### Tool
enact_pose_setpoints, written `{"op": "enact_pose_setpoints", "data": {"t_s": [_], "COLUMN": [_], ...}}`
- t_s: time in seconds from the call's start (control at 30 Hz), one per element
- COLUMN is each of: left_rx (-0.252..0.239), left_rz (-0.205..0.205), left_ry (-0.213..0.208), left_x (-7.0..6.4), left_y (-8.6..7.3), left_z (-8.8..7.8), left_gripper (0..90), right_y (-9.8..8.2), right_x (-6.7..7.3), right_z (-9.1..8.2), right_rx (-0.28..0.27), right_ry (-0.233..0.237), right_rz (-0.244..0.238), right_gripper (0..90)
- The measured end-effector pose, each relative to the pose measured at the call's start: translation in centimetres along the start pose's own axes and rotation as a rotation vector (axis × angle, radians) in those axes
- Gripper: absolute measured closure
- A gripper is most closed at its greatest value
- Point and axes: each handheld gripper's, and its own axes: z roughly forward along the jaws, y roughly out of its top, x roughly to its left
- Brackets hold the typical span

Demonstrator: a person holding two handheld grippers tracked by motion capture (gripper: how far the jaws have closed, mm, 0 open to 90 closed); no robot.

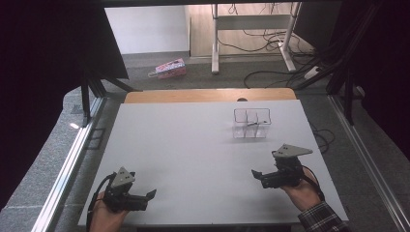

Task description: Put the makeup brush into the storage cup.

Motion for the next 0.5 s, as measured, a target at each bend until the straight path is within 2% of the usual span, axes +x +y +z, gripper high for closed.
{"op": "enact_pose_setpoints", "data": {"t_s": [0.5], "left_rx": [-0.003], "left_rz": [0.003], "left_ry": [-0.005], "left_x": [0.0], "left_y": [0.0], "left_z": [0.0], "left_gripper": [2.5], "right_y": [-1.0], "right_x": [0.2], "right_z": [-1.1], "right_rx": [-0.001], "right_ry": [-0.022], "right_rz": [0.003], "right_gripper": [0.0]}}
